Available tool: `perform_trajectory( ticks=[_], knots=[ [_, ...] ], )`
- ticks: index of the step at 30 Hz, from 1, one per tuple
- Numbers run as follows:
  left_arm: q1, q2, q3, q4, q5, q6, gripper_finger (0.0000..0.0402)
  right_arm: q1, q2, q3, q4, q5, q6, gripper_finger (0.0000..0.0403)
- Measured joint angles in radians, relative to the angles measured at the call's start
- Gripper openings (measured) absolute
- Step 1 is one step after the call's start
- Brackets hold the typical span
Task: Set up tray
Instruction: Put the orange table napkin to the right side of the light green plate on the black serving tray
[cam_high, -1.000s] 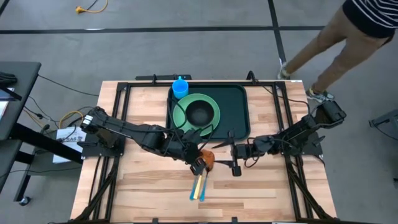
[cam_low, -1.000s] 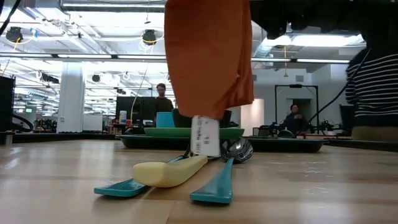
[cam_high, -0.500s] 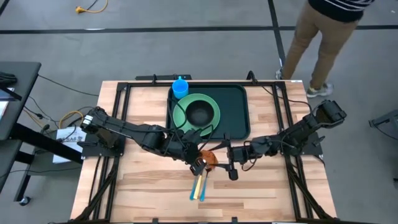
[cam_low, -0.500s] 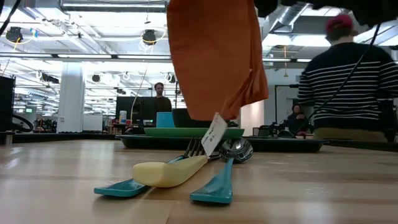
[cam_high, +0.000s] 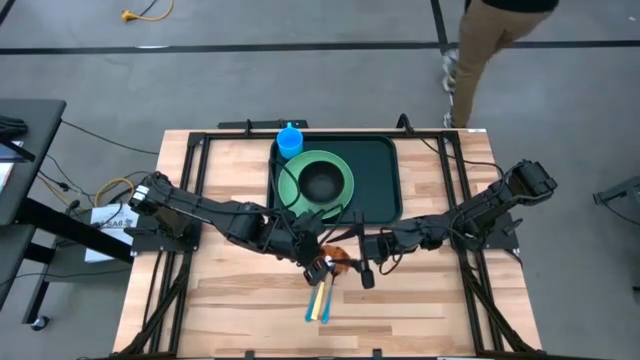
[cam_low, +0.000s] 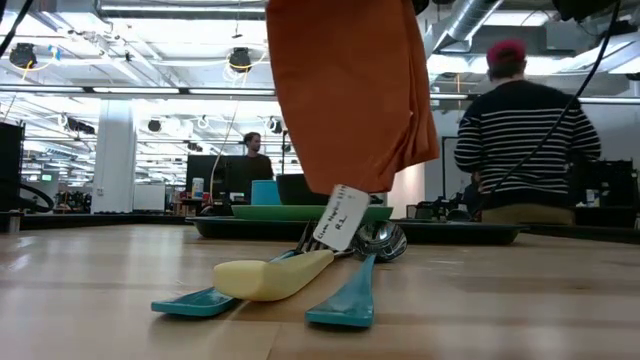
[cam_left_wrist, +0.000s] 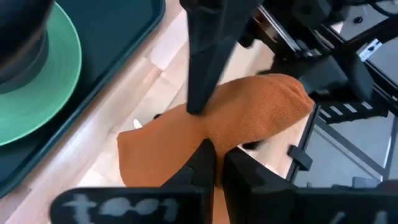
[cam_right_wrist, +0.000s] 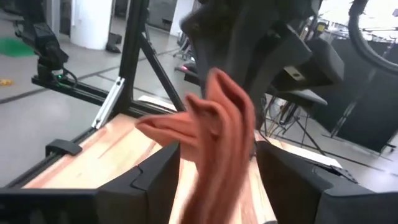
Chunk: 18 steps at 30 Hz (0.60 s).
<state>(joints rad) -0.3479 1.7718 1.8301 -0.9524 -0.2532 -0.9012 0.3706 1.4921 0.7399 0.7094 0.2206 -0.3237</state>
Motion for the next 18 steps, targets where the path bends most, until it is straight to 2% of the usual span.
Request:
perform_trajectory(
  ticks=[13,16,18],
  knots=[
    [-0.007,0.0,0.0,0.0,0.098,-0.001,0.0,0.002,0.0,0.0,-0.017,0.016,-0.003,0.0146],
    [-0.007,0.0,0.0,0.0,0.123,-0.002,0.0,0.011,-0.008,0.0,-0.01,0.015,-0.016,0.0117],
    [-0.007,0.0,0.0,0.0,0.126,0.003,0.0,0.018,-0.009,0.0,-0.014,0.014,-0.019,0.0082]
  ],
)
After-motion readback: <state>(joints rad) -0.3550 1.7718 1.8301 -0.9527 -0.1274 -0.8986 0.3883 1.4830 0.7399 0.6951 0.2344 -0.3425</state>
